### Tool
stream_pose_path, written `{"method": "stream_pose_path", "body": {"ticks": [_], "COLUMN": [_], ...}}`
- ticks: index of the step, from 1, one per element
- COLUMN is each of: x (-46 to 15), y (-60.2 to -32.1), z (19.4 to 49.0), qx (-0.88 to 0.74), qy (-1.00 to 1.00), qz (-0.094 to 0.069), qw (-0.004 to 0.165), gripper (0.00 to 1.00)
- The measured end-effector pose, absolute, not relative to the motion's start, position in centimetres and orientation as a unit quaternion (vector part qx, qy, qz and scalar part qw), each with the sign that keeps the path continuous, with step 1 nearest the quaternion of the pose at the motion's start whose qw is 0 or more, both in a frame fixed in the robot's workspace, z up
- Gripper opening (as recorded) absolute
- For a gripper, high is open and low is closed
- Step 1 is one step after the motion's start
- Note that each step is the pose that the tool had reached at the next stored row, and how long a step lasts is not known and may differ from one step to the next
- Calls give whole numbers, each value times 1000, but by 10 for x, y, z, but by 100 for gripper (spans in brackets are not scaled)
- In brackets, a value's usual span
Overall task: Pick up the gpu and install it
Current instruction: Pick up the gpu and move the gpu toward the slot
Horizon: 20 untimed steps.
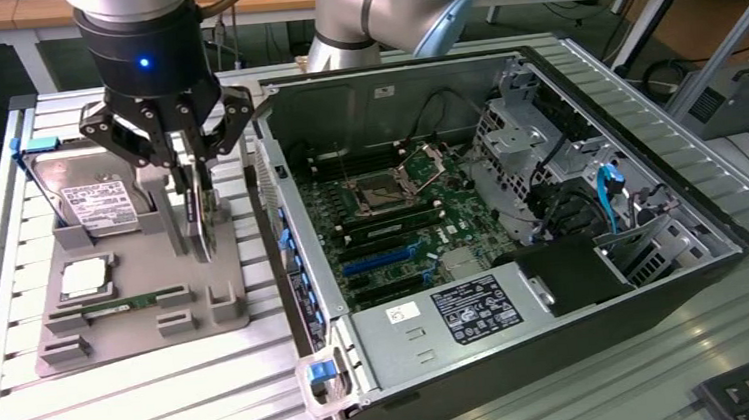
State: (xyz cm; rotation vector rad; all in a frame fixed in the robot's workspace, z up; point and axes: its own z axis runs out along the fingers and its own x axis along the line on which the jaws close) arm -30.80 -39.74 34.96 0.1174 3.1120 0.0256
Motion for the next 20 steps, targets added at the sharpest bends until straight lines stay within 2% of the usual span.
{"method": "stream_pose_path", "body": {"ticks": [20], "x": [-308], "y": [-397], "z": [355], "qx": [38], "qy": [999], "qz": [8], "qw": [14], "gripper": [27]}}
